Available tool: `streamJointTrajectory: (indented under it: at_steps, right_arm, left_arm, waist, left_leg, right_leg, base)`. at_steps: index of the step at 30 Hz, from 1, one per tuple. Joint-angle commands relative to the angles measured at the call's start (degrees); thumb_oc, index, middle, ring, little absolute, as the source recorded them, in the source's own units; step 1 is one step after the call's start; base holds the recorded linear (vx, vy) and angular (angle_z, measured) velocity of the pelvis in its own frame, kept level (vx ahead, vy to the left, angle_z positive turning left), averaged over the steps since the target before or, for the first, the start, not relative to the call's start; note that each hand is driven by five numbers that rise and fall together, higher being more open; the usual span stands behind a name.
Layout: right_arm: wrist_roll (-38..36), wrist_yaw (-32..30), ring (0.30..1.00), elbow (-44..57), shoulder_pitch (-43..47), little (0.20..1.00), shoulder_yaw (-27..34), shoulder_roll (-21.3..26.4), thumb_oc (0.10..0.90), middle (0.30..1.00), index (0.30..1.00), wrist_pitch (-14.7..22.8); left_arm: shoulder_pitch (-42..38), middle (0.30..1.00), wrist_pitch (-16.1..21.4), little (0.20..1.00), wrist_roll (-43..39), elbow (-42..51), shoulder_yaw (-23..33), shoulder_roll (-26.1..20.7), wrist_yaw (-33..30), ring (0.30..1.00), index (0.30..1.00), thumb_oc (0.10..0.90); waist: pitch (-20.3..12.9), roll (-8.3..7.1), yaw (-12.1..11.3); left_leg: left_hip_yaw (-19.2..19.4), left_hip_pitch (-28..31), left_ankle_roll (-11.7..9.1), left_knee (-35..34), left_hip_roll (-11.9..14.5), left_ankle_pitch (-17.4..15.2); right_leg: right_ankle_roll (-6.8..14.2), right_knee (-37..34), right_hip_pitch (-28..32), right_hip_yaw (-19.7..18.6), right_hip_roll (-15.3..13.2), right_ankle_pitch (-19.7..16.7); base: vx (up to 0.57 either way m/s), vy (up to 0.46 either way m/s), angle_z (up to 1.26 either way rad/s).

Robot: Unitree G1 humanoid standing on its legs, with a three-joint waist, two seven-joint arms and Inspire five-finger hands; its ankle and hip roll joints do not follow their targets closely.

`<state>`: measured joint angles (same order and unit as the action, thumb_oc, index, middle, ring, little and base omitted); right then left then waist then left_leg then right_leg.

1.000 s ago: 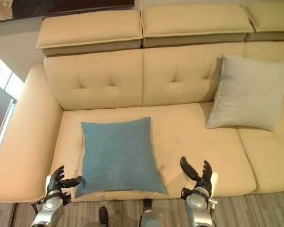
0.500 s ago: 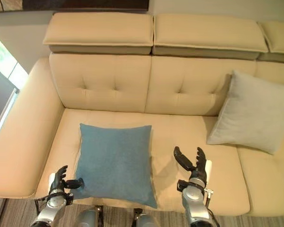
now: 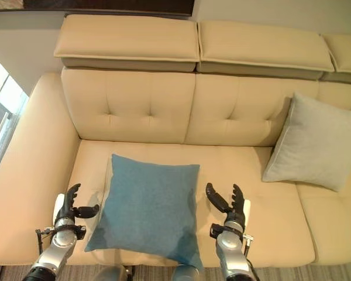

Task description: Pick up all the scattered cushions and arrange them neatly on the sofa.

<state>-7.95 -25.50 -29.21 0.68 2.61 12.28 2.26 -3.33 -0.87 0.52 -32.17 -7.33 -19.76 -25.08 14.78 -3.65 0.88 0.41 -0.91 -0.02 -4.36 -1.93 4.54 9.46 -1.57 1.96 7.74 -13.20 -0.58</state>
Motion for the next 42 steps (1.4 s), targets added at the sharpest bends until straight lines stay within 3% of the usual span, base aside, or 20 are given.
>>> streamJointTrajectory:
  at_steps: [1, 7, 13, 19, 23, 25, 28, 31, 34, 40, 41, 42]
  right_arm:
    - [-3.4, -1.2, 0.9, -0.8, 2.8, 0.9, 1.8, 3.6, 0.8, 0.9, 0.9, 2.3]
    - [-7.5, 0.4, 0.9, -3.1, 5.2, 0.9, -1.0, 2.2, 0.8, 0.9, 0.9, 2.4]
    - [-13.4, 3.7, 0.9, -4.0, 7.6, 0.9, -4.2, 1.1, 0.8, 0.9, 0.9, 5.4]
    - [-11.9, 4.7, 0.9, -5.1, 9.8, 0.9, -7.4, 1.7, 0.8, 0.9, 0.9, 4.7]
    - [-10.8, 6.5, 0.9, -8.7, 15.1, 0.9, -12.3, 3.3, 0.8, 0.9, 0.9, 2.4]
    - [-8.0, 8.0, 0.9, -12.6, 21.6, 0.9, -17.0, 5.3, 0.8, 0.9, 0.9, 0.5]
    - [-7.0, 8.5, 0.9, -16.9, 29.6, 0.9, -21.3, 5.3, 0.8, 0.9, 0.9, -1.9]
    - [-8.1, 9.0, 0.9, -18.1, 33.7, 0.9, -24.3, 4.1, 0.8, 0.9, 0.9, -1.7]
    - [-11.7, 9.7, 0.9, -18.8, 36.0, 0.9, -26.4, 1.0, 0.8, 0.9, 0.9, -1.4]
    - [-17.0, 15.9, 0.9, -16.6, 36.0, 0.9, -32.6, -3.9, 0.8, 0.9, 0.9, -2.6]
    - [-17.0, 15.9, 0.469, -16.6, 36.0, 0.469, -32.6, -3.9, 0.513, 0.469, 0.469, -2.6]
    - [-17.5, 16.3, 0.3, -16.5, 35.6, 0.3, -32.8, -4.3, 0.4, 0.3, 0.3, -2.7]
  left_arm:
    - [-2.1, 0.9, 3.1, 0.9, 0.7, 0.9, 1.3, -0.6, -2.1, 0.9, 0.9, 0.8]
    - [-1.4, 0.9, 2.8, 0.9, -1.0, -1.5, 0.2, 0.8, -1.8, 0.9, 0.9, 0.8]
    - [-3.1, 0.9, 5.1, 0.9, -1.4, -1.0, -1.2, 1.4, -3.8, 0.9, 0.9, 0.8]
    - [-5.8, 0.9, 5.1, 0.9, -1.8, -2.0, -2.9, 0.7, -3.4, 0.9, 0.9, 0.8]
    - [-14.3, 0.9, 4.4, 0.9, -2.0, -6.7, -6.0, -1.1, -3.0, 0.9, 0.9, 0.8]
    - [-24.0, 0.9, 4.1, 0.9, -1.9, -11.9, -10.2, -2.3, -1.5, 0.9, 0.9, 0.8]
    - [-34.4, 0.9, 2.9, 0.9, -1.3, -19.3, -14.7, -3.4, -1.1, 0.9, 0.9, 0.8]
    - [-40.4, 0.9, 2.5, 0.9, -1.3, -23.7, -16.5, -3.2, -1.3, 0.9, 0.9, 0.8]
    - [-41.3, 0.9, 3.4, 0.9, -10.5, -28.2, -14.1, 0.5, -0.3, 0.9, 0.9, 0.8]
    - [-37.3, 0.9, 4.9, 0.9, -34.1, -31.6, -10.4, 9.3, 9.6, 0.9, 0.9, 0.8]
    - [-37.3, 0.9, 4.9, 0.9, -34.1, -31.6, -10.4, 9.3, 9.6, 0.9, 0.9, 0.8]
    - [-36.6, 0.9, 5.0, 0.9, -35.3, -31.5, -10.3, 10.0, 10.3, 0.9, 0.9, 0.8]
  waist:
    - [-4.9, -0.35, -0.3]
    - [-6.3, -0.34, -1.2]
    - [-5.9, -0.27, -1.7]
    - [-5.1, -0.13, -1.8]
    - [-3.3, -0.45, -1.8]
    - [-0.6, -0.79, -1.4]
    - [2.1, -1.06, -0.8]
    - [3.7, -1.41, -0.6]
    - [4.9, -1.74, -0.7]
    - [5.3, -1.25, -0.8]
    - [5.2, -1.24, -0.7]
    - [5.2, -1.18, -0.7]
  left_leg:
    - [1.4, -3.8, -0.6, 3.2, 1.9, -6.7]
    - [1.1, -1.5, -1.1, 0.2, 2.4, -6.0]
    - [0.9, 0.2, -1.7, -0.3, 2.7, -6.6]
    - [1.0, 0.3, -2.0, -0.1, 3.1, -6.7]
    - [1.2, -1.7, -2.2, 0.9, 3.5, -6.4]
    - [1.1, -6.0, -2.5, 2.8, 4.0, -5.9]
    - [0.8, -10.8, -2.6, 4.9, 4.5, -5.1]
    - [0.5, -13.5, -2.9, 6.1, 4.8, -4.4]
    - [0.5, -15.0, -3.3, 6.6, 5.1, -4.0]
    - [1.0, -15.3, -3.9, 5.8, 5.5, -3.2]
    - [1.0, -15.3, -3.9, 5.8, 5.5, -3.2]
    - [0.9, -15.2, -3.9, 5.8, 5.5, -3.2]
  right_leg:
    - [0.9, 2.8, -3.1, -0.1, -0.6, -1.2]
    - [0.9, 1.1, -1.0, 0.7, 0.0, -0.1]
    - [0.9, 0.8, 0.5, 1.6, 0.3, 0.9]
    - [0.7, 1.1, 0.4, 1.7, 0.5, 1.7]
    - [0.4, 1.3, -1.3, 1.6, 0.8, 1.4]
    - [0.0, 2.1, -4.9, 1.0, 1.2, 0.8]
    - [-0.4, 3.8, -9.4, 0.3, 1.5, 0.0]
    - [-0.8, 4.8, -12.0, 0.1, 1.9, -0.5]
    - [-1.1, 4.6, -13.3, -0.2, 2.2, -1.1]
    - [-1.4, 2.9, -13.7, -0.5, 2.8, -1.5]
    - [-1.4, 2.9, -13.7, -0.5, 2.8, -1.5]
    - [-1.5, 2.8, -13.6, -0.5, 2.8, -1.4]
  base:
    - [0.07, -0.071, -0.1]
    - [0.08, -0.038, -0.07]
    - [0.06, -0.036, 0.09]
    - [0.02, -0.016, 0.05]
    - [-0.09, -0.021, 0.01]
    - [-0.24, -0.029, 0.0]
    - [-0.21, -0.003, -0.01]
    - [-0.08, -0.011, -0.05]
    - [0.0, 0.0, 0.0]
    - [0.03, -0.007, -0.04]
    - [0.05, -0.02, -0.12]
    - [0.03, -0.009, -0.09]
